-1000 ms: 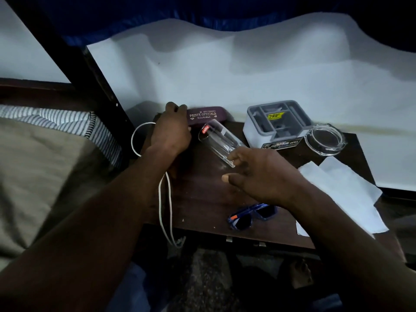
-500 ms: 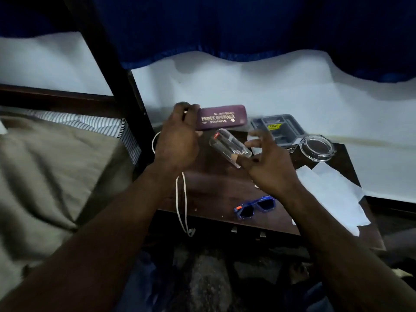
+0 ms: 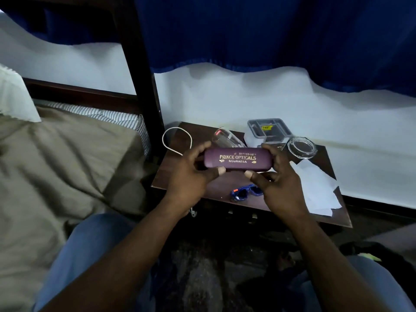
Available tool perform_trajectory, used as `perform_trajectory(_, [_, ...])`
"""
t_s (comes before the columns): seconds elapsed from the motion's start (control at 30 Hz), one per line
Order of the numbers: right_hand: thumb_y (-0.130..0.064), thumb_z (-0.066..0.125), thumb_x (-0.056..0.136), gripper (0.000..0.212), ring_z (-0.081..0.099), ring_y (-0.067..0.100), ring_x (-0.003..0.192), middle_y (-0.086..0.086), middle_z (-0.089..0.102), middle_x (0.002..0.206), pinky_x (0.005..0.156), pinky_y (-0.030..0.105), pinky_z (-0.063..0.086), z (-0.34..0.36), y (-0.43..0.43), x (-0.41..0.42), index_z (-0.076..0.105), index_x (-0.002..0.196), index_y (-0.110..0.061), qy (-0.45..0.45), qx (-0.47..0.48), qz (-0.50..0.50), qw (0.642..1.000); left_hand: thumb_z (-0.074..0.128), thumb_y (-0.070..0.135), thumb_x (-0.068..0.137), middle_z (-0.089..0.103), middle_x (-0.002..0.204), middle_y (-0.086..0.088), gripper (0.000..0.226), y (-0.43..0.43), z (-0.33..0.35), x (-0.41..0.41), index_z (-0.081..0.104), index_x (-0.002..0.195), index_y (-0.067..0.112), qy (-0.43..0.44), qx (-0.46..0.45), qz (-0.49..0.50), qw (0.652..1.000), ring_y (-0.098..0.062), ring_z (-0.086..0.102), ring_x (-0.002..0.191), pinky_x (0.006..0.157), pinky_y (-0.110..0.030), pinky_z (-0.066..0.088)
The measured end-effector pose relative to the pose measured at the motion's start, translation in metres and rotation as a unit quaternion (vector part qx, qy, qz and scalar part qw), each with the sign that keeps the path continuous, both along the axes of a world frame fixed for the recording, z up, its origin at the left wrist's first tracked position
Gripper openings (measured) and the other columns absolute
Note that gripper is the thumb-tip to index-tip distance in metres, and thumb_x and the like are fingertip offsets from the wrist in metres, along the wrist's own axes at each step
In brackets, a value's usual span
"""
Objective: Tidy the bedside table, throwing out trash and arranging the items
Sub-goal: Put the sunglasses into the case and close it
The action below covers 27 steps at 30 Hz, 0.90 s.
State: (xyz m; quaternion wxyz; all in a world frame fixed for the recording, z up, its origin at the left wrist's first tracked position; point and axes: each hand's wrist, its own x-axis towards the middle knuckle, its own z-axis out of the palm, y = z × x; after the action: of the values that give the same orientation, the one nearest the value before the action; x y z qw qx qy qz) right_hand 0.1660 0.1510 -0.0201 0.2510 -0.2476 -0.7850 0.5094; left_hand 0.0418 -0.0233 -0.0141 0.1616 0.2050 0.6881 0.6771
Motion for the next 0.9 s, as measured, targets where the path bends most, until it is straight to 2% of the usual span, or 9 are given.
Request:
perform_trajectory(0.07, [-0.017, 0.086, 0.086, 0.072, 0.078, 0.018, 0.089, -0.012, 0.074, 0.123, 0.091, 0.052, 0.062, -0.003, -0.002, 0.006, 0.052, 0.141, -0.047, 0.013, -0.032, 0.005, 0.999, 0.083, -0.005, 0.077, 0.076, 0.115, -0.003, 0.064, 0.001, -0.002, 0.005, 0.064, 0.135, 0.014, -0.12, 0.083, -0.024, 0.989, -0.019, 0.069, 0.107, 0.101, -0.043, 0.056])
perform_trajectory(0.13, [-0.014, 0.085, 0.088, 0.071, 0.078, 0.023, 0.096, -0.008, 0.074, 0.125, 0.092, 0.054, 0.061, -0.006, 0.0, 0.008, 0.052, 0.144, -0.043, 0.026, -0.058, 0.012, 0.998, 0.079, -0.008, 0.077, 0.076, 0.114, -0.007, 0.059, 0.006, -0.005, 0.005, 0.065, 0.131, 0.011, -0.174, 0.13, -0.057, 0.974, -0.023, 0.067, 0.109, 0.1, -0.043, 0.053])
perform_trajectory(0.2, [-0.006, 0.082, 0.089, 0.069, 0.076, 0.027, 0.105, -0.002, 0.073, 0.126, 0.093, 0.056, 0.061, -0.007, 0.004, 0.007, 0.054, 0.145, -0.035, 0.047, -0.101, 0.022, 0.993, 0.077, -0.01, 0.078, 0.076, 0.115, -0.013, 0.049, 0.014, -0.006, 0.008, 0.07, 0.122, 0.01, -0.178, 0.143, -0.086, 0.97, -0.026, 0.069, 0.109, 0.099, -0.043, 0.056])
perform_trajectory(0.27, [0.002, 0.079, 0.088, 0.066, 0.073, 0.018, 0.111, -0.003, 0.073, 0.127, 0.091, 0.055, 0.063, -0.008, 0.008, 0.003, 0.057, 0.142, -0.029, 0.056, -0.116, 0.036, 0.991, 0.079, -0.004, 0.078, 0.079, 0.104, -0.014, 0.033, 0.025, -0.009, 0.012, 0.078, 0.107, 0.012, -0.161, 0.135, -0.113, 0.971, -0.024, 0.075, 0.097, 0.084, -0.035, 0.061])
perform_trajectory(0.4, [-0.003, 0.079, 0.084, 0.059, 0.071, 0.007, 0.109, -0.016, 0.076, 0.117, 0.08, 0.038, 0.065, -0.008, 0.015, -0.012, 0.062, 0.129, -0.036, 0.065, -0.124, 0.066, 0.988, 0.076, 0.005, 0.084, 0.079, 0.093, -0.012, 0.018, 0.043, -0.011, 0.006, 0.076, 0.101, 0.01, -0.167, 0.124, -0.129, 0.97, -0.021, 0.077, 0.082, 0.072, -0.028, 0.061])
perform_trajectory(0.5, [0.003, 0.078, 0.089, 0.058, 0.074, 0.011, 0.097, -0.007, 0.078, 0.113, 0.074, 0.029, 0.062, -0.011, 0.03, -0.026, 0.061, 0.136, -0.025, 0.061, -0.144, 0.077, 0.985, 0.079, 0.013, 0.077, 0.079, 0.093, -0.009, 0.03, 0.049, -0.011, -0.017, 0.072, 0.106, 0.008, -0.184, 0.143, -0.122, 0.965, -0.021, 0.077, 0.082, 0.074, -0.031, 0.063])
perform_trajectory(0.6, [0.002, 0.076, 0.091, 0.057, 0.076, 0.017, 0.085, 0.001, 0.077, 0.115, 0.072, 0.024, 0.059, -0.012, 0.045, -0.04, 0.061, 0.136, -0.029, 0.051, -0.148, 0.102, 0.982, 0.082, 0.006, 0.08, 0.078, 0.1, -0.012, 0.051, 0.05, -0.013, -0.04, 0.061, 0.126, 0.0, -0.199, 0.154, -0.124, 0.96, -0.027, 0.078, 0.09, 0.075, -0.035, 0.063])
perform_trajectory(0.8, [-0.007, 0.074, 0.088, 0.059, 0.068, 0.017, 0.115, 0.001, 0.071, 0.133, 0.09, 0.04, 0.061, -0.018, 0.059, -0.056, 0.06, 0.141, -0.03, 0.071, -0.197, 0.136, 0.968, 0.087, 0.013, 0.075, 0.078, 0.105, -0.018, 0.045, 0.051, -0.027, -0.061, 0.074, 0.118, 0.009, -0.177, 0.108, -0.131, 0.969, -0.034, 0.078, 0.096, 0.076, -0.036, 0.063])
perform_trajectory(0.9, [0.003, 0.07, 0.093, 0.065, 0.067, 0.021, 0.117, 0.004, 0.067, 0.138, 0.09, 0.039, 0.062, -0.024, 0.056, -0.06, 0.054, 0.148, -0.027, 0.091, -0.251, 0.151, 0.952, 0.089, 0.014, 0.071, 0.077, 0.109, -0.018, 0.062, 0.053, -0.029, -0.065, 0.066, 0.127, 0.001, -0.176, 0.105, -0.129, 0.97, -0.032, 0.077, 0.098, 0.076, -0.037, 0.063])
